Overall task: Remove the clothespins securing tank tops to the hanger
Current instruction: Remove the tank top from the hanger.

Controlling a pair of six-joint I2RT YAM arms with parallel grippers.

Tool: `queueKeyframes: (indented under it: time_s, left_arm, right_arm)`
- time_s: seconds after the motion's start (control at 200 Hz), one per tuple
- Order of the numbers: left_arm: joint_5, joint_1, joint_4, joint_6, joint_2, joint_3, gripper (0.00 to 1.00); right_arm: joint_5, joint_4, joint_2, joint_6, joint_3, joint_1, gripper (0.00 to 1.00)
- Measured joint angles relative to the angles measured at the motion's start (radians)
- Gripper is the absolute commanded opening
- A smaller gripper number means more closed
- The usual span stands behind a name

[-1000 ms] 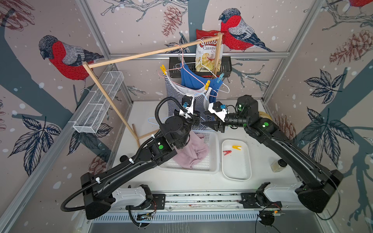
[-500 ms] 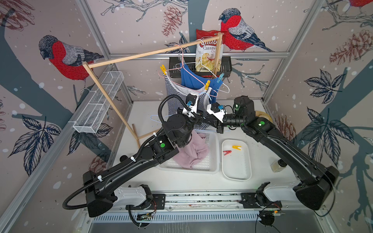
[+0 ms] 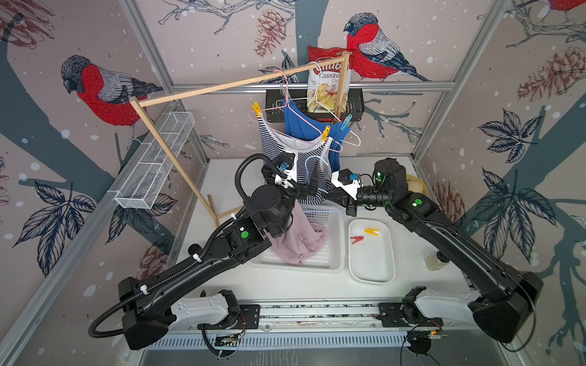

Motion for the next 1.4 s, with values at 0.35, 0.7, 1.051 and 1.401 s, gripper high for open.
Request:
queueKeyframes:
  time_s: [0.35, 0.7, 1.051, 1.401]
  left_arm:
    - [-0.12, 0.0, 0.026, -0.092, -0.34, -0.214, 0.99]
    - [-0.246, 0.0, -0.159, -0.211, -0.443, -0.271, 0.97]
    - [-0.023, 0.01, -0.113, -0.269, -0.474, -0.516, 0.96]
    - [0.091, 0.048, 0.049, -0.222, -0.38, -0.542, 0.79]
  right_arm:
    - [-0.024, 0.112, -0.024, 0.04, -0.065, -0.027, 0.0]
    - [-0.037, 0.366, -0.11, 0.182, -0.226, -0.064, 0.0]
    - [-0.043, 0.424, -0.226, 0.22, -0.231, -0.1, 0.0]
    - [-0.042, 0.38, -0.329, 0.236, -0.258, -0.101, 0.0]
